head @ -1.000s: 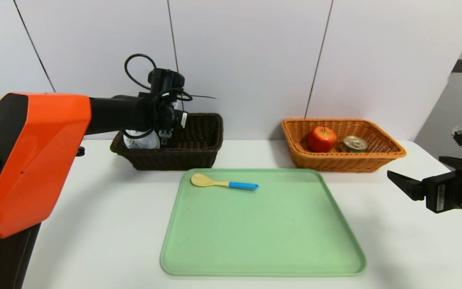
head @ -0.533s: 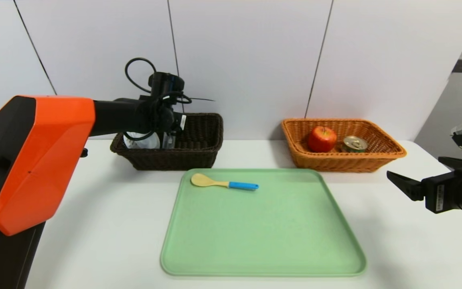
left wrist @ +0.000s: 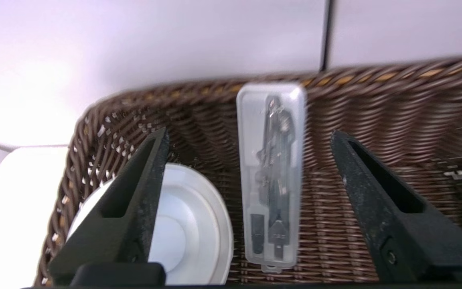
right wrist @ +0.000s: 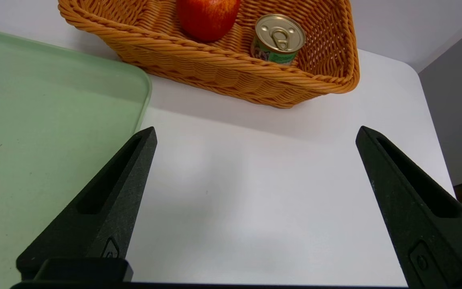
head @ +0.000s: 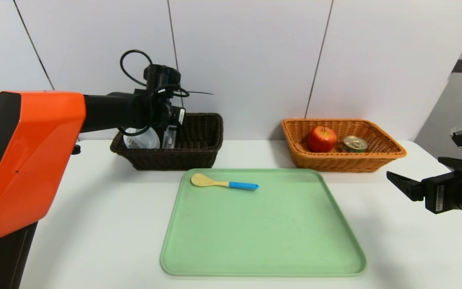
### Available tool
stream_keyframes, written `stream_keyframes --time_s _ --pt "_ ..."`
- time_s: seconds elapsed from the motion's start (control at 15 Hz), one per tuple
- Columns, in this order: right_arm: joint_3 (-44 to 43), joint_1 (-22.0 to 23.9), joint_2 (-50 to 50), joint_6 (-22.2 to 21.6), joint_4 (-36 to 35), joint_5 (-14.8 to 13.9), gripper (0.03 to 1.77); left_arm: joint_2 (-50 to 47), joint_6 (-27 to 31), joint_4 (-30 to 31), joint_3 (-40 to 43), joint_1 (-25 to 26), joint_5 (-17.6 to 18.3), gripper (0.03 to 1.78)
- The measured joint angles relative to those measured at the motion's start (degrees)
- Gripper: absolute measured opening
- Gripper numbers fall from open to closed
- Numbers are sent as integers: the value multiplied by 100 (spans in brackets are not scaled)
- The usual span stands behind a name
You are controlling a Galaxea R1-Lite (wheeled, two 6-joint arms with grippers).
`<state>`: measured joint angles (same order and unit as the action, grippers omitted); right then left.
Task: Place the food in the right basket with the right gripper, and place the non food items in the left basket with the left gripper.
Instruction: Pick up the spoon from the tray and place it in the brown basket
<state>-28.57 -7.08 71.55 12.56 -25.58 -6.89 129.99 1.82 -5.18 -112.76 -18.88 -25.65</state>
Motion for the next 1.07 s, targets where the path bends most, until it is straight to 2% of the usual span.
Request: stream_keyframes --time_s 0.4,0.67,0.87,1.07 --pt "74 0 -38 12 -2 6 171 -912 493 -44 37 -2 901 158" --pt "176 -33 -134 17 0 6 171 -1753 621 -809 149 -167 1742 163" --pt "182 -51 -189 17 -2 6 171 -2382 747 -1406 678 -394 2125 165" --pt "190 -77 -243 9 -2 13 171 -2996 973 -1454 1560 -672 2491 167"
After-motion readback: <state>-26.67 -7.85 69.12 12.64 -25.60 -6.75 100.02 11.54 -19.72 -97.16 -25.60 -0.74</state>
